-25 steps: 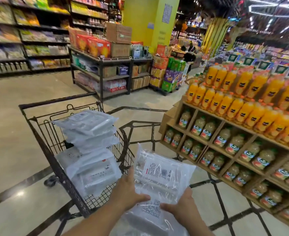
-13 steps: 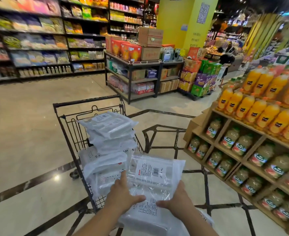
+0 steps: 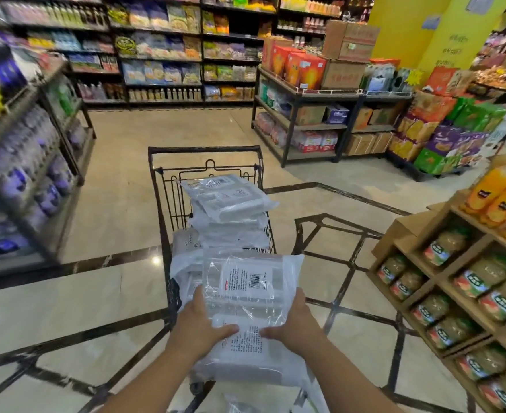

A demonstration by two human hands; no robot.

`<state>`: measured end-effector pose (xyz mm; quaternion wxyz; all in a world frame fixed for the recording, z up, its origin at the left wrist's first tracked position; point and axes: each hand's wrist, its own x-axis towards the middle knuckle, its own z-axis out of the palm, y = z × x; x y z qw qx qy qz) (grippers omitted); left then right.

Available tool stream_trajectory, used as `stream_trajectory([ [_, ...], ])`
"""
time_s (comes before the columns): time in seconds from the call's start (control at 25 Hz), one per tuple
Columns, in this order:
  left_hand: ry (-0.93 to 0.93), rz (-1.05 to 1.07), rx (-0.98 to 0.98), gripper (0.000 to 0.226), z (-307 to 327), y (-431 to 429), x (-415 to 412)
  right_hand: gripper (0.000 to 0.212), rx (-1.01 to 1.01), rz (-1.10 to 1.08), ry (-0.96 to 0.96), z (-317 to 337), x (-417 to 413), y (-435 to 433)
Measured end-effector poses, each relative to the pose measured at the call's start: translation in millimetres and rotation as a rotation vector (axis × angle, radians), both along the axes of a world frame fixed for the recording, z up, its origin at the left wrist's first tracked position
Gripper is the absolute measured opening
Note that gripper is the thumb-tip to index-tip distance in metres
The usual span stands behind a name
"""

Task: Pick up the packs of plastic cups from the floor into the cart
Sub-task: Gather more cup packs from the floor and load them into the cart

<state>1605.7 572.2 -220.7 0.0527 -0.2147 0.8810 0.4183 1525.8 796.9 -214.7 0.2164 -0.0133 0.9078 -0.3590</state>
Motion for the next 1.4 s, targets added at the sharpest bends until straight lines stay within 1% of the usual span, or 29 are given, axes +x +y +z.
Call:
stream_trajectory([
  [0.2, -0.042, 0.034, 0.04, 0.142, -22.4, -27.2, -25.6, 0.139, -0.018, -0.009, -0.01, -15.4, -23.1, -27.9],
  [0.36, -0.06, 0.037, 0.069, 0.141, -38.9, -53.9, -57.0, 0.13, 0.01, -0.004, -0.035, -24.3, -57.7, -54.2],
  [0.44, -0.081, 0.045, 0.076, 0.14, -50.2, -72.0, -73.2, 0.128, 0.006, 0.008, -0.051, -30.6, -77.6, -71.3],
  [0.52, -0.115, 0.046, 0.093, 0.14, -63.6, -91.1, -88.4, 0.131, 0.006, 0.032, -0.072, -40.6, -96.3, -90.5],
  [0.72, -0.205, 0.078, 0.137, 0.137, -88.7, -115.2, -107.7, 0.14, 0.097, 0.04, -0.179, -77.0, -129.1, -125.5],
  [0.8, -0.259, 0.087, 0.143, 0.136, -96.9, -118.7, -111.4, 0.135, 0.129, 0.052, -0.209, -89.7, -139.0, -131.0],
  [0.92, -0.321, 0.064, 0.176, 0.133, -105.9, -123.5, -114.4, 0.121, 0.15, 0.039, -0.27, -104.1, -147.7, -133.9],
  [1.0, -0.377, 0.038, 0.181, 0.134, -108.6, -124.8, -114.1, 0.119, 0.177, 0.026, -0.289, -113.0, -149.0, -135.7],
  [1.12, -0.451, -0.038, 0.143, 0.135, -109.6, -125.5, -114.8, 0.113, 0.182, -0.004, -0.341, -128.4, -145.0, -136.9],
  [1.24, -0.5, -0.158, -0.022, 0.136, -101.3, -117.4, -119.8, 0.11, 0.186, -0.024, -0.424, -137.0, -139.9, -131.5],
  [1.32, -0.46, -0.256, -0.151, 0.134, -89.9, -106.3, -129.1, 0.11, 0.18, -0.06, -0.443, -129.6, -134.4, -123.6],
  [1.4, -0.416, -0.399, -0.282, 0.129, -78.8, -95.1, -143.0, 0.115, 0.185, -0.074, -0.435, -116.0, -129.2, -113.5],
])
